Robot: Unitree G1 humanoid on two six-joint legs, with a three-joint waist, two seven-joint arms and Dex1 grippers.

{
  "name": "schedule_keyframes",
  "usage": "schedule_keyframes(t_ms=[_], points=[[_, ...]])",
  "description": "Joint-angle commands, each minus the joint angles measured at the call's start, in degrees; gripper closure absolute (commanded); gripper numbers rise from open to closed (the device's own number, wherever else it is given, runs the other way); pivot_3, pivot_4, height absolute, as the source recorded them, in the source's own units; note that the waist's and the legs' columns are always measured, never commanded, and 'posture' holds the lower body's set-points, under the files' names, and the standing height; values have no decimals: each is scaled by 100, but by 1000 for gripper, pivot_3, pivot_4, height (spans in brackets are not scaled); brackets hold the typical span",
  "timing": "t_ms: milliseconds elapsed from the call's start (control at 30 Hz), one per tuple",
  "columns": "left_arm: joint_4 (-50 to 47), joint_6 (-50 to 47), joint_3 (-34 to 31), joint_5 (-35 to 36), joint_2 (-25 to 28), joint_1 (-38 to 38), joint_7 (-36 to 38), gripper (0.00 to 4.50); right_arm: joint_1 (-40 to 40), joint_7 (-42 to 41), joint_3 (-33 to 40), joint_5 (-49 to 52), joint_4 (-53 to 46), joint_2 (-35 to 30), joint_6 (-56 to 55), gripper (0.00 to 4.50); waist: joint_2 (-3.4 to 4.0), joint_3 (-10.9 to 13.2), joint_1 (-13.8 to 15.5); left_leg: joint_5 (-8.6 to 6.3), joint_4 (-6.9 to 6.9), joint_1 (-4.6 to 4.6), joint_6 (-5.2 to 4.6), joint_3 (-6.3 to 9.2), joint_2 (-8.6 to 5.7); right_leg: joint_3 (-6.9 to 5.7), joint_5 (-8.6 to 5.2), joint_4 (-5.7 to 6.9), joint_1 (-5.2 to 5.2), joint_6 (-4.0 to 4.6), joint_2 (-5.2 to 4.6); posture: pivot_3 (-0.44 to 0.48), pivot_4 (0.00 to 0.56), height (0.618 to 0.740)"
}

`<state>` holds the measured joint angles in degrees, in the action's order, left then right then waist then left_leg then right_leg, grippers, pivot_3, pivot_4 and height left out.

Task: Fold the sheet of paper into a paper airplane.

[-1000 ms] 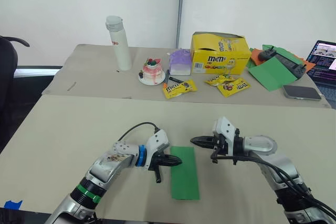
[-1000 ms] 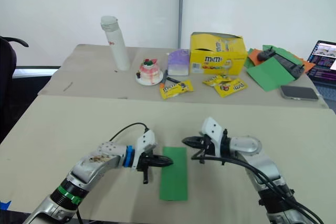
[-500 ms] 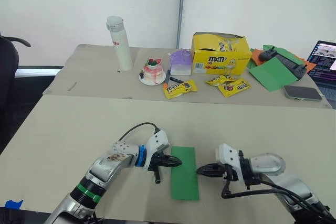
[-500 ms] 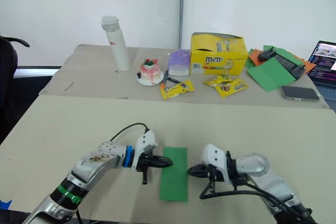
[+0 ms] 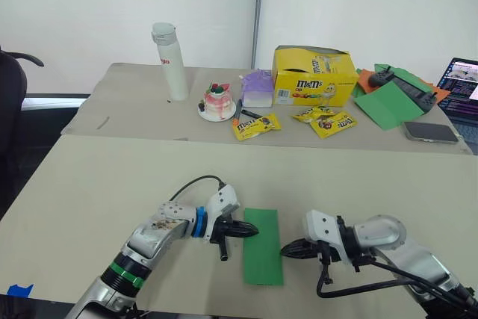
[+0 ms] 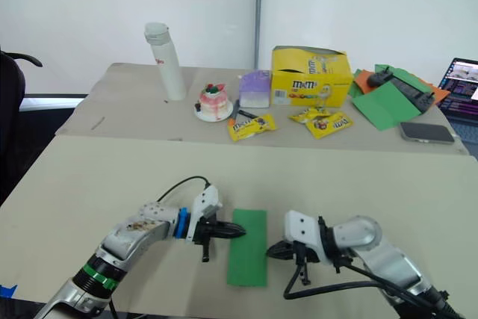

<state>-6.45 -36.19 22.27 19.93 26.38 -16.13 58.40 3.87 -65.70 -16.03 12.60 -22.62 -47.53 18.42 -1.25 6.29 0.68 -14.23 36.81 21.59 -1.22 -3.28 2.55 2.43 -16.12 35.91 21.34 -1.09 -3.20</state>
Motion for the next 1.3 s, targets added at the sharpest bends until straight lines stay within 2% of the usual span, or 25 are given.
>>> schedule_keyframes(t_ms=[33, 367, 667, 767, 900, 1000, 1167, 1300], points=[[50, -9, 3, 10, 40, -1, 87, 4500, 139, 93, 126, 143, -386, 56, 152, 4436, 0, 0, 0, 0, 0, 2, 0, 1, 0, -1, 0, 0, 1, 0, 1, 0, 150, 740], [53, -167, 12, 132, 37, -153, 300, 4500, -515, 38, -579, -321, -647, -68, -143, 4436, 0, 0, -4, 0, 0, 11, 0, 1, -2, -1, 0, 0, 9, 0, 0, 0, 150, 740], [-31, -302, 4, 138, 135, -229, 471, 4500, -905, -182, -778, -326, -588, -212, -561, 4436, -3, 1, -2, 0, 0, 7, 0, 1, -3, -2, -1, 0, 6, -1, 2, 0, 150, 740], [-106, -358, -47, 186, 136, -205, 470, 4500, -823, -156, -538, -6, -713, -173, -334, 4436, -4, 1, -3, 0, 0, 7, 0, 1, -3, -2, -1, 0, 5, -1, 2, 0, 150, 740], [-216, -588, -273, 494, 105, -171, 512, 4500, -541, 4, 339, 1115, -1041, -148, 470, 4436, -4, 6, -5, 0, 1, 11, 0, 1, -1, -1, 0, 1, 9, -1, 1, 0, 150, 740], [-271, -702, -432, 714, 169, -202, 604, 4500, -286, -9, 651, 1474, -1032, -235, 856, 4436, -7, 7, -12, 0, 2, 12, 0, 2, 2, 1, 0, 4, 9, 0, 1, 0, 150, 740], [-327, -602, -1014, 929, 359, -187, 493, 4500, -105, 199, 365, 1021, -737, -49, 704, 4436, -6, 7, -2, 0, 0, 23, 0, 10, 4, -8, -3, 3, 20, 5, 6, 0, 150, 740], [-551, -252, -956, 666, 886, 126, 680, 4500, 196, 269, 386, 811, -406, -38, 662, 4436, 1, 5, -46, 0, 0, 39, 0, 1, 2, 5, -2, 13, 47, 5, 5, 0, 150, 740]])
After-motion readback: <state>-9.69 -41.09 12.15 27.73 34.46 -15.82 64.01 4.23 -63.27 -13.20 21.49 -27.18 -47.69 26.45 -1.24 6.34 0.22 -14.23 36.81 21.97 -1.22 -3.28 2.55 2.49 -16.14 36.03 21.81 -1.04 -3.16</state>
